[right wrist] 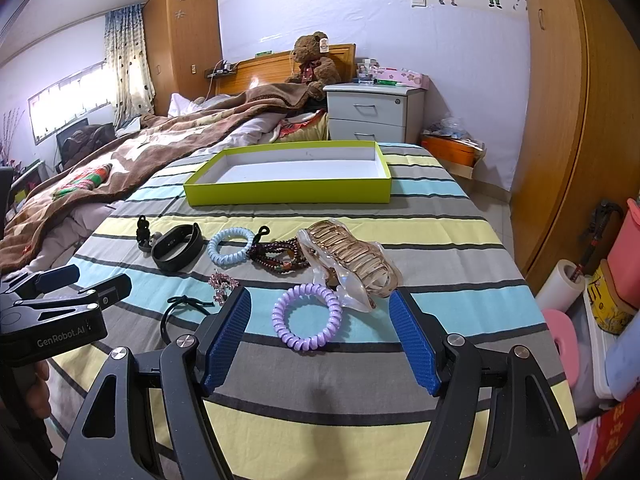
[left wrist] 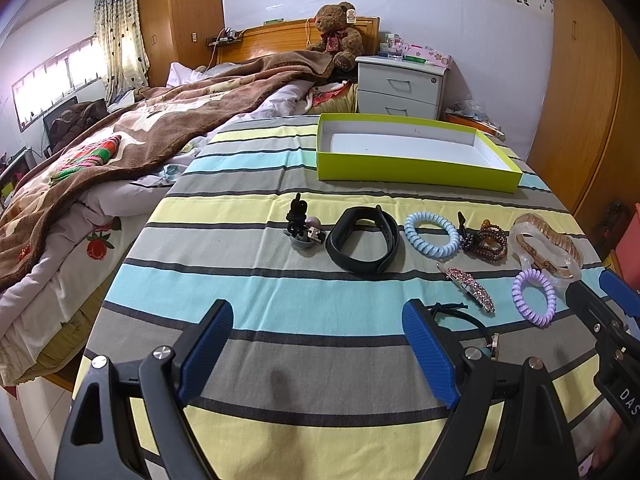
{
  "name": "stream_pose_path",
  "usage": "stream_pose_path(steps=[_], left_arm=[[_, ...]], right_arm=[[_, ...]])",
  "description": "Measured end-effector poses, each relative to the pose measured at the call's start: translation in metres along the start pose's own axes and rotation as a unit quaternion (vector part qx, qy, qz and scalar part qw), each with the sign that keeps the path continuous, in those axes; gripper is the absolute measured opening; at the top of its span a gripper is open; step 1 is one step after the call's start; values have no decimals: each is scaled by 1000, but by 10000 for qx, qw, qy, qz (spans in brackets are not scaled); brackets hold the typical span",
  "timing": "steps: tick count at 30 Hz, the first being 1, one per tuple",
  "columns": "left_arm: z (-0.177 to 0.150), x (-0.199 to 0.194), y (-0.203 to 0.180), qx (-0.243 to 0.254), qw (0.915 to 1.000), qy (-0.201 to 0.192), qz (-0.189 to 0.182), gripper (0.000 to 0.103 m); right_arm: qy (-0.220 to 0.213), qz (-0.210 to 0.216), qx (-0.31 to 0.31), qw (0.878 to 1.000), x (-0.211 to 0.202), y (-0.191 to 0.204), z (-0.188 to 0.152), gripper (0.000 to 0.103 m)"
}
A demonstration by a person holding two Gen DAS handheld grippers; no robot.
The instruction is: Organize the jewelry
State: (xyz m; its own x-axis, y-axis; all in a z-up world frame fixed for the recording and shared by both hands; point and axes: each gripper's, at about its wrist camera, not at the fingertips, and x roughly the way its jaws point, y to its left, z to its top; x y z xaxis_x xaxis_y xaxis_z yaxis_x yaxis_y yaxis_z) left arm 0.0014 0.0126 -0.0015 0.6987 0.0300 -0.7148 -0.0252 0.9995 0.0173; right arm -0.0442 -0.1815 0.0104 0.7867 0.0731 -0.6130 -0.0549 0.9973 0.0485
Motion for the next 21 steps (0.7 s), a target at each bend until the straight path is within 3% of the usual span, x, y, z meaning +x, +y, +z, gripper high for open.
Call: stream_pose_path(steps=[21], left_arm=[[-1, -1, 2, -13, 10000, 19, 0, 88]], right_arm=[[-23, 1, 1, 10000, 0, -2, 1, 72]])
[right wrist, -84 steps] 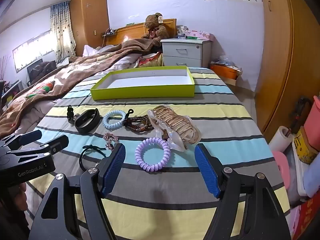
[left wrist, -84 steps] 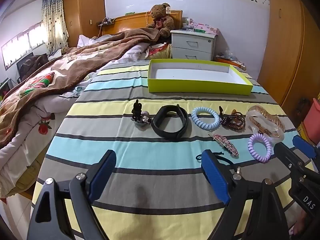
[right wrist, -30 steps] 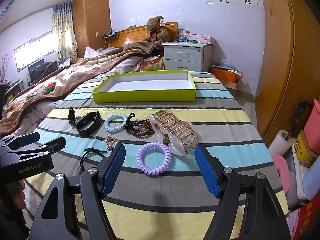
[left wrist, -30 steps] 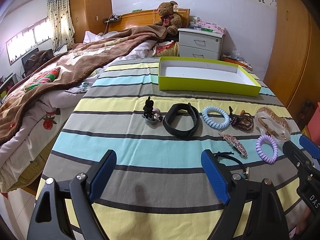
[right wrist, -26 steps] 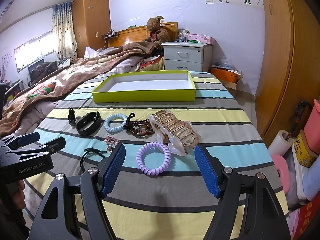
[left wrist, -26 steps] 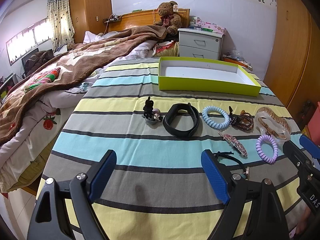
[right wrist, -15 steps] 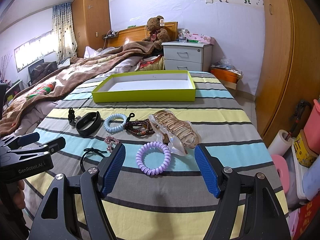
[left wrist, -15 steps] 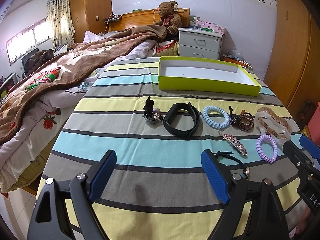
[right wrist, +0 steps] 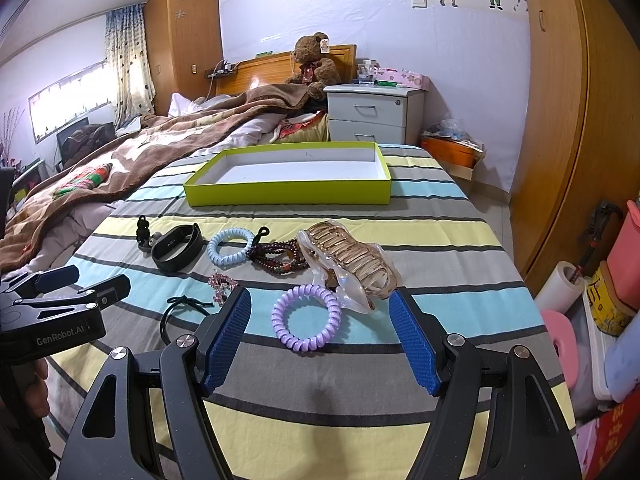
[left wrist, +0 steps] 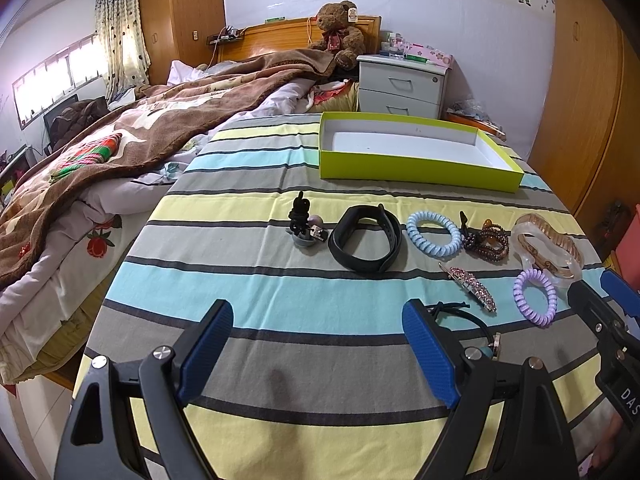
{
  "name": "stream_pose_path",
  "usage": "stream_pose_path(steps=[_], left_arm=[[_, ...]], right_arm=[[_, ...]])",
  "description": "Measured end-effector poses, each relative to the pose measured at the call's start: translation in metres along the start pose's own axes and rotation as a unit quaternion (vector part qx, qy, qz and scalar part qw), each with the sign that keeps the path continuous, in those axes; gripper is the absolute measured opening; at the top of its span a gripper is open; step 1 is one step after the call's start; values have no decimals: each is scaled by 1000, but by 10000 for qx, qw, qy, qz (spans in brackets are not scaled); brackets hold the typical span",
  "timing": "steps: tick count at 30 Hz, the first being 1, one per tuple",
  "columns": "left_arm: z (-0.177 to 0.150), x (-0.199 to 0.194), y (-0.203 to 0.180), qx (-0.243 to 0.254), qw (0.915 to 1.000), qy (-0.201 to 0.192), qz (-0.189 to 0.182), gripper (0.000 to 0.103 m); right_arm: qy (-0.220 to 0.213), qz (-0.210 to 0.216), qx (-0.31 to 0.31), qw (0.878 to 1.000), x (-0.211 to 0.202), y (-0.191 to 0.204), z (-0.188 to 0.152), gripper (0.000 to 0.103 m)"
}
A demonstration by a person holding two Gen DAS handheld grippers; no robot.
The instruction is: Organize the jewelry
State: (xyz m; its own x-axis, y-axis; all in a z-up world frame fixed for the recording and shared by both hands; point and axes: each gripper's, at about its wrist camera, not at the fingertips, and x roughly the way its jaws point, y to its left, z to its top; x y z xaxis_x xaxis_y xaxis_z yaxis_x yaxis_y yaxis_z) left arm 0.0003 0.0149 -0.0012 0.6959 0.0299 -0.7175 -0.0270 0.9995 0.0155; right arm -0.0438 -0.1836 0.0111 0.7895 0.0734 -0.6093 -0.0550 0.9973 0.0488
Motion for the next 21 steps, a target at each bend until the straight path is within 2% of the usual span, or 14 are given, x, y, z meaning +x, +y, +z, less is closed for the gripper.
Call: stream_pose_path(steps=[10, 15, 21], left_arm=[[4, 8, 11, -57, 9997, 142, -181, 88], [9, 12, 15, 8, 9995, 182, -269, 88], [18, 20, 25, -102, 9990, 221, -386, 88]], right_arm=[[-161, 154, 148, 9996, -2, -26, 8, 72], [-88, 217, -21, 9997, 10, -36, 16, 72], [58, 791, -103, 9968, 28, -42, 27, 72]])
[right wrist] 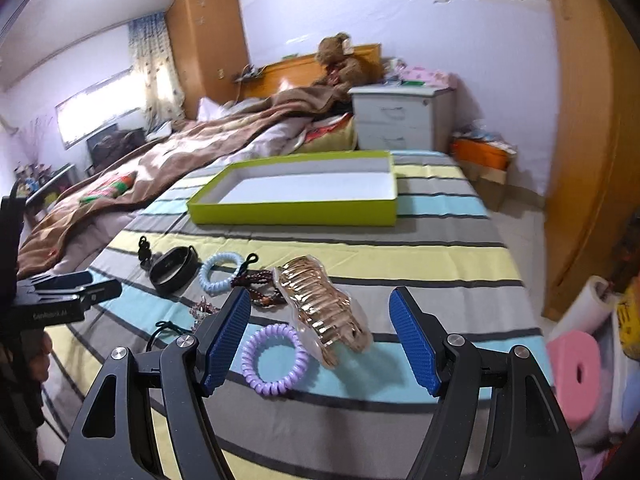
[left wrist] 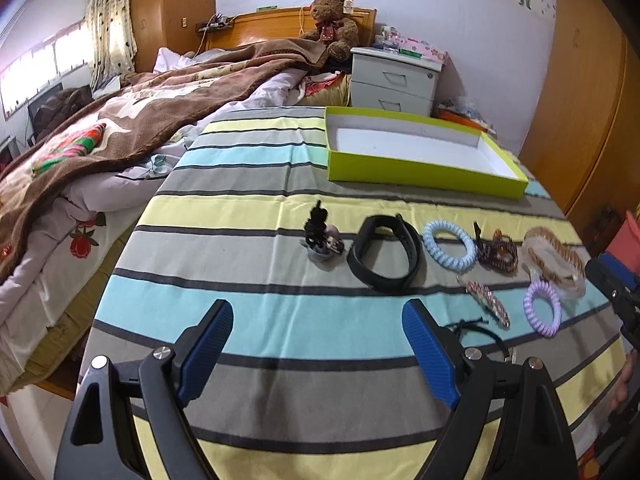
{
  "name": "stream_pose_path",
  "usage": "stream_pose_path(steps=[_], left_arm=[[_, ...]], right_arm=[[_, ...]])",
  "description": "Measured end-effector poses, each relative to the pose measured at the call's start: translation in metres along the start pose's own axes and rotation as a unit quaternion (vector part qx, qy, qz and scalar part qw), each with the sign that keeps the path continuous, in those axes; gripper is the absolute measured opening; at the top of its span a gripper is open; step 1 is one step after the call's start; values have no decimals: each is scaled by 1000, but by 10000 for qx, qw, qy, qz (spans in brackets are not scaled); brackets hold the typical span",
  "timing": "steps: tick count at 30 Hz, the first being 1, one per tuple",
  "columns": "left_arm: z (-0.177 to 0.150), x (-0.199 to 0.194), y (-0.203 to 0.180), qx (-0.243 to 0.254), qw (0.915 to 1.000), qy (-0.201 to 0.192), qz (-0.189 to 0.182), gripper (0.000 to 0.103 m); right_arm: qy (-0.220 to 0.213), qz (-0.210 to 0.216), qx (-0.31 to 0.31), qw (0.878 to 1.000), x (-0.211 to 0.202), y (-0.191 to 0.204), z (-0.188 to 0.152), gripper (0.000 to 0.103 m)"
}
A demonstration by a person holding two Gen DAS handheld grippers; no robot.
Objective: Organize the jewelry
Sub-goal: 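Grasp the clear rose-gold claw clip with the right tool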
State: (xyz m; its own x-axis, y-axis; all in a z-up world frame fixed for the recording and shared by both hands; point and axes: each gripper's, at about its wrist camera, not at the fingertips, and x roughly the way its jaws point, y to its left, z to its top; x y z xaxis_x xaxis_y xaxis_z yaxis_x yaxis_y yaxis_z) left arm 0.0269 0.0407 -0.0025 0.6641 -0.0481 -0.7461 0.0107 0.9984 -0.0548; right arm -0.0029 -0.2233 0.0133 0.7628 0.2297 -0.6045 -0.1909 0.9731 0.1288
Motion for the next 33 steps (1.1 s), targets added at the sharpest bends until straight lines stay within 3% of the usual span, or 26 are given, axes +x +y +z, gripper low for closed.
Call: stream_pose_path(steps=[7, 20, 24, 26, 33], left_arm=[[6, 11, 11, -220, 9994, 146, -217, 88], [15, 26, 24, -426, 9980, 283, -372, 88], [20, 33, 30, -516, 9973, 331, -400, 88], [22, 36, 33, -552, 9970, 371, -385, 87], [33, 51, 35, -560, 9965, 451, -416, 80]], right_arm=[[500, 258, -224, 9982, 30, 3, 5, 72], [1001, -115, -415, 9940, 53, 1, 4, 71], [951, -150, -284, 9950, 50, -6, 6, 50], [941, -177, -283, 9950, 50, -6, 6, 45], [853, -243, -216, 9958, 47, -8, 6, 42]])
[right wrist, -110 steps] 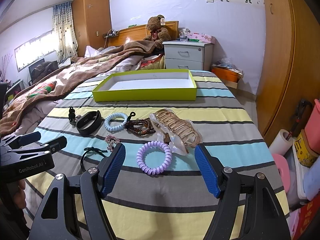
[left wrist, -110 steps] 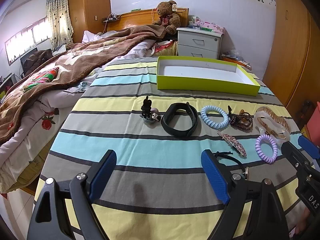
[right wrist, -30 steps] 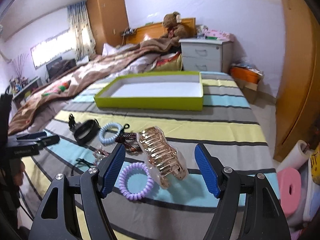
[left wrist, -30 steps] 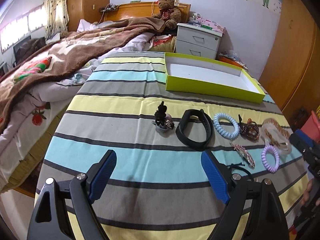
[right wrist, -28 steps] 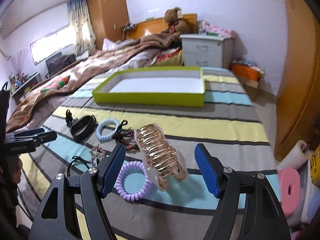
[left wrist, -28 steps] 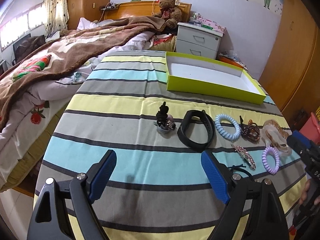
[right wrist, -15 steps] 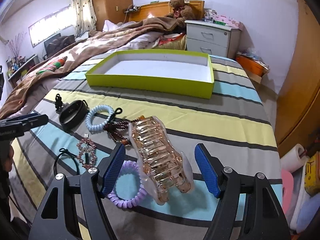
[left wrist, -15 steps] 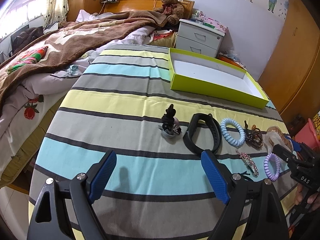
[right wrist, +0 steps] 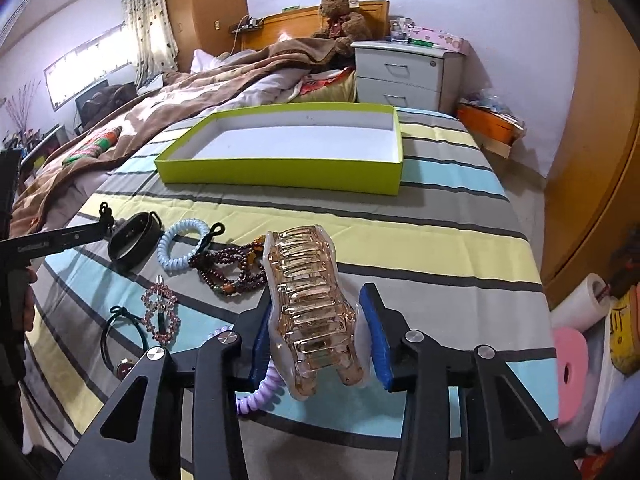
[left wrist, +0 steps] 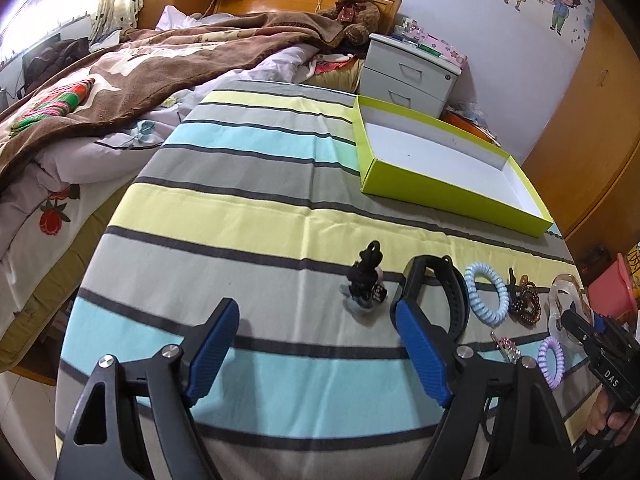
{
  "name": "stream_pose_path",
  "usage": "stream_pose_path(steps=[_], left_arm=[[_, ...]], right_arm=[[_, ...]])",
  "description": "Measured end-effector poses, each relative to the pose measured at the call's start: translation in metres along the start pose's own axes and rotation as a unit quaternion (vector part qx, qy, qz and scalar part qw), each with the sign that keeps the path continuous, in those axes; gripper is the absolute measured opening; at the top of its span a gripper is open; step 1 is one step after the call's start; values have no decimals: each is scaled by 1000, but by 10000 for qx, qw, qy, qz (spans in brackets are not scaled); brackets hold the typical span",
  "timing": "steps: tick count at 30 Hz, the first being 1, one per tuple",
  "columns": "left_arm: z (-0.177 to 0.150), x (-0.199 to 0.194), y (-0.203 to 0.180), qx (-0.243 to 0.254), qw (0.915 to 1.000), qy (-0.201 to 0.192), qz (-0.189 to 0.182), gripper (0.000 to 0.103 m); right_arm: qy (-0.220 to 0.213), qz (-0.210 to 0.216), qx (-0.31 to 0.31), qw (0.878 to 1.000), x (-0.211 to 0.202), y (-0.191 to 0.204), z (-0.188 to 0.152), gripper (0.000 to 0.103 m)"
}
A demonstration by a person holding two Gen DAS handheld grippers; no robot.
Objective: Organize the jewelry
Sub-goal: 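Grasp the clear rose-gold claw clip with the right tool, then lift the claw clip with the right tool while the left tool grasps the black figurine charm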
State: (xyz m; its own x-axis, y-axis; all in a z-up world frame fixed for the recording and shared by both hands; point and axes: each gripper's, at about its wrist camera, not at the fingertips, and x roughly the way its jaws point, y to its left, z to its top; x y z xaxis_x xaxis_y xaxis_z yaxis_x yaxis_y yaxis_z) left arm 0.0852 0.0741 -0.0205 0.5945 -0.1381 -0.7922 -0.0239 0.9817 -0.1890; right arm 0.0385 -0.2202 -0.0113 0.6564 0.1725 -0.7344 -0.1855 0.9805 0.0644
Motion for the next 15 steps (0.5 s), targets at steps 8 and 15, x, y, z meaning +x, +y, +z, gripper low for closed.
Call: stream_pose_path(steps=[8, 15], left_arm=[[8, 16, -11, 251, 9995, 41, 203, 71], [10, 19, -20, 387, 9989, 8, 264, 59]], right_arm=[[-81, -6, 206, 9998, -6, -7, -2, 42], [-97, 30, 234, 9997, -8, -8, -4, 42]])
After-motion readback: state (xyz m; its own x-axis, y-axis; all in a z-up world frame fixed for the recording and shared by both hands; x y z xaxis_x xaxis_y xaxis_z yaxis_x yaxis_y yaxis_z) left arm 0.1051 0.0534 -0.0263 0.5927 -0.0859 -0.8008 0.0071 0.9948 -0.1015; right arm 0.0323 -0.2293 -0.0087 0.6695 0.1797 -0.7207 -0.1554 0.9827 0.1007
